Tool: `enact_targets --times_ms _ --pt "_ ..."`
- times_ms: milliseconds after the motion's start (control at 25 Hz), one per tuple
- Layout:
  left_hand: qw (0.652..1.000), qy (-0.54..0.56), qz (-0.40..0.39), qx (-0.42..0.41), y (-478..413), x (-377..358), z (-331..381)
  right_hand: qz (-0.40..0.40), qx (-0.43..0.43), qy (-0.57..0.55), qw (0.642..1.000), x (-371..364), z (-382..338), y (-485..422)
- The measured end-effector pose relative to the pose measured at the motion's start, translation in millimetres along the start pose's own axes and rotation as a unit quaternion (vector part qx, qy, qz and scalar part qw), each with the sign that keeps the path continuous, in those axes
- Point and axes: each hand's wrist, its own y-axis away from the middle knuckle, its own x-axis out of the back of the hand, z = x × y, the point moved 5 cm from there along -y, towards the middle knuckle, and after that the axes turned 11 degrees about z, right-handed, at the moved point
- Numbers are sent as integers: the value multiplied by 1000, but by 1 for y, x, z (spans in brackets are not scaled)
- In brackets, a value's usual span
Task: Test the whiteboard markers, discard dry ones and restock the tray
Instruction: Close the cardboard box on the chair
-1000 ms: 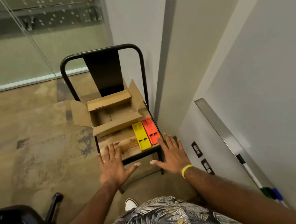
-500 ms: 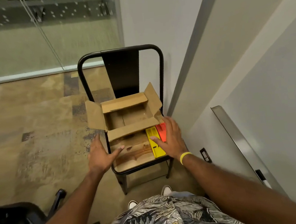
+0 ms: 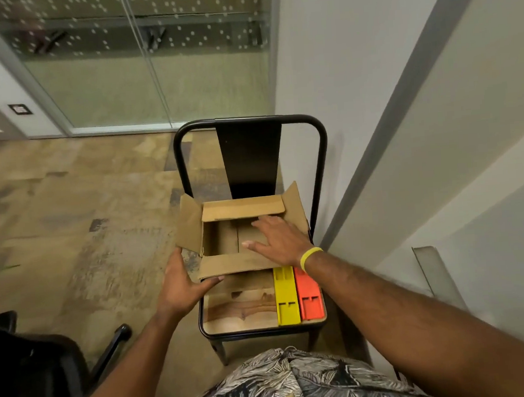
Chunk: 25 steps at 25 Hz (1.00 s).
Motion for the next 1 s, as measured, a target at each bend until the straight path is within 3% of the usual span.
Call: enact_targets --times_ms 160,320,440,640,880,1000 --pt "999 -39 2 16 2 0 -7 84 31 20 996 12 -6 -14" --pt "998 -59 -17 -4 -2 2 -8 73 -2 40 996 14 -4 -42" --pt "988 -107 -81 -80 -9 0 4 65 -14 60 996 13 -1 -56" --pt "934 -217 -217 -185 -31 -10 13 57 -66 62 994 13 2 -64" --pt "923 -198 -262 -201 -69 -12 38 67 -87 58 992 15 4 -57" --pt "915 -196 -294 -196 -83 -16 49 109 -92 38 989 28 3 -50"
